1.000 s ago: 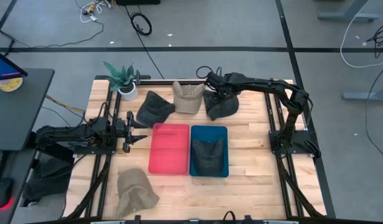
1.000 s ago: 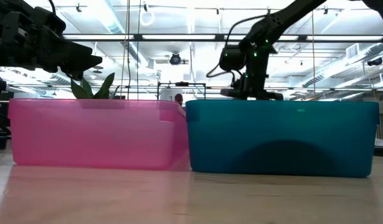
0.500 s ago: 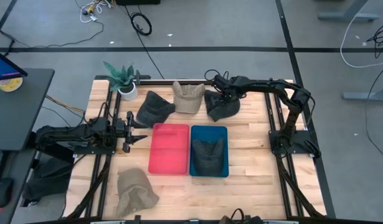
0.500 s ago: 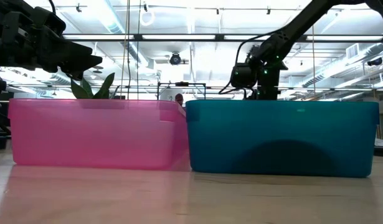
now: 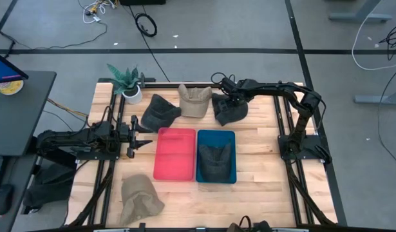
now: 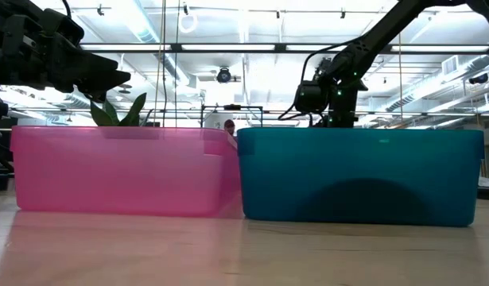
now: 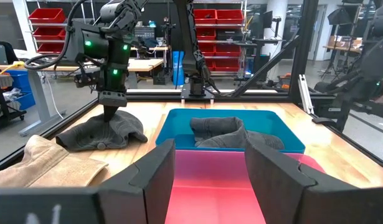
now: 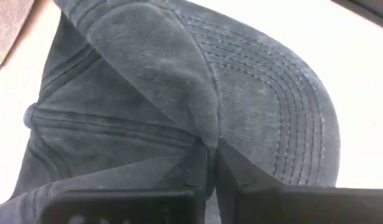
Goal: Pick & Place hat
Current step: Put the right black cap into the blue bin
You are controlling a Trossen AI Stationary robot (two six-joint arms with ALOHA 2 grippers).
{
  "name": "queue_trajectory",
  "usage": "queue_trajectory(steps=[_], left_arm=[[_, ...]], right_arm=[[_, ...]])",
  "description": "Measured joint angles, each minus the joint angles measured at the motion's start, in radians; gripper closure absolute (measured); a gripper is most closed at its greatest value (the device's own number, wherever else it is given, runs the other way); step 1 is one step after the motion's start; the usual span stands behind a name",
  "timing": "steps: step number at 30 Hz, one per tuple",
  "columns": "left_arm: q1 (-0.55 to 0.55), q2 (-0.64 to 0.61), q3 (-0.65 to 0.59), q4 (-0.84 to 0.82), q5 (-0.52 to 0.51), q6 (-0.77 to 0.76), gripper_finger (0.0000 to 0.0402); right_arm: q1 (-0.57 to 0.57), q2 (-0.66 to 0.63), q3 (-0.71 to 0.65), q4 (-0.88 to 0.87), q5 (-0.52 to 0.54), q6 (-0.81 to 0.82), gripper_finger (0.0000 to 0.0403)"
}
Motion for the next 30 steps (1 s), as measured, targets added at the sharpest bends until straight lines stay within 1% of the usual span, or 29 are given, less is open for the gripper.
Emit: queue_trajectory(steps=[5,10,14,19,22,30], left_arm=[[0.000,0.000,0.000,0.000,0.000,0.000,0.0204],[0.000,0.000,0.000,0.000,0.000,0.000,0.0204],[0.000,0.000,0.000,0.000,0.000,0.000,0.0204],[0.000,0.000,0.000,0.000,0.000,0.000,0.0204],[0.000,0.000,0.000,0.000,0.000,0.000,0.0204],[0.000,0.000,0.000,0.000,0.000,0.000,0.0204]], right_arm=[[-0.002,-0.069,-0.003,-0.004,0.007,-0.033,0.0398],[0.003,-0.197,-0.003,0.000,0.005,-0.086,0.0401],[0.039,-0.306,-0.002,-0.005,-0.007,-0.176,0.0401],[0.129,-0.429,-0.001,-0.004,-0.020,-0.229,0.0402],[0.209,-0.473,-0.001,-0.009,-0.019,-0.265,0.0402],[0.452,-0.486,-0.001,0.002,-0.019,-0.400,0.0403]])
